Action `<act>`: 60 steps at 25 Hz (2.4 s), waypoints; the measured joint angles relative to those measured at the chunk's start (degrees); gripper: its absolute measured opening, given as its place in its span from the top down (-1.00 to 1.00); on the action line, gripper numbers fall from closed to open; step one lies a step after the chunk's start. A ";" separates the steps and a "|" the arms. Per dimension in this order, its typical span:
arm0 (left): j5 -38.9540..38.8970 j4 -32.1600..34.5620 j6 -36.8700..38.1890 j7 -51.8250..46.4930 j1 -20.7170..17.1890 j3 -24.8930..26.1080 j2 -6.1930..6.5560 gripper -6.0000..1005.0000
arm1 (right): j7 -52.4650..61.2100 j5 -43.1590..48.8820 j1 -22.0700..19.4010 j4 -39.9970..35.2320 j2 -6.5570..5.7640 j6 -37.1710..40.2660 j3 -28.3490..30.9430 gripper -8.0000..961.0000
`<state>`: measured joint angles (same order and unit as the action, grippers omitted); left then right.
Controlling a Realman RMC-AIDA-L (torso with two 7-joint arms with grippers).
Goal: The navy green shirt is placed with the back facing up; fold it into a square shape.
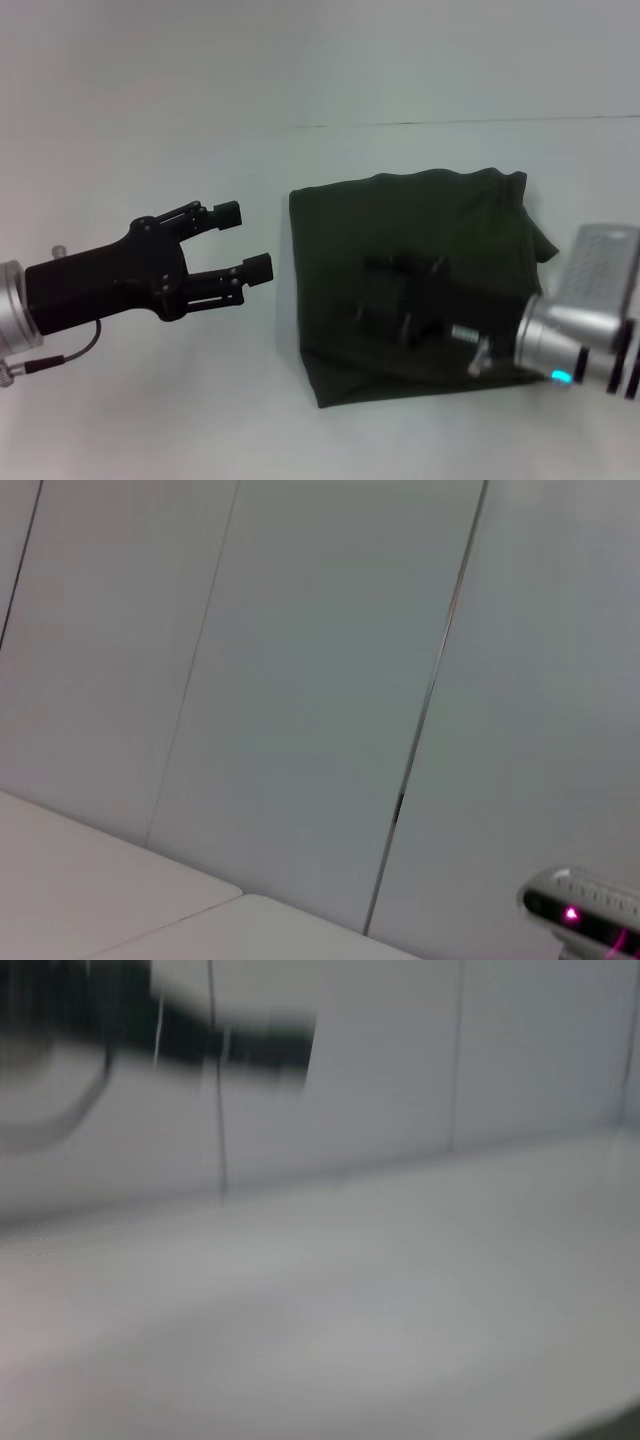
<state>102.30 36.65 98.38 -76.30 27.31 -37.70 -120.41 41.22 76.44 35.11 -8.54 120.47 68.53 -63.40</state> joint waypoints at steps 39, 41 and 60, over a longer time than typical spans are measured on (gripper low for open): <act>-0.20 -0.25 1.32 1.96 0.40 -0.76 -0.60 -0.80 | -1.31 -18.39 0.37 0.05 -0.22 -13.07 6.83 -0.54; -0.19 -0.22 1.54 1.99 0.44 -0.93 -0.63 -0.80 | -1.57 -18.30 -0.05 0.08 -0.24 -15.97 6.85 -0.54; -0.08 -0.53 0.90 2.18 0.77 -2.70 -0.61 -0.81 | -0.68 -18.39 -7.55 -2.66 -0.68 4.13 7.64 -0.53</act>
<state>102.22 36.12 99.28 -74.12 28.09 -40.40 -121.03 40.55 58.05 27.56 -11.21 119.79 72.66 -55.76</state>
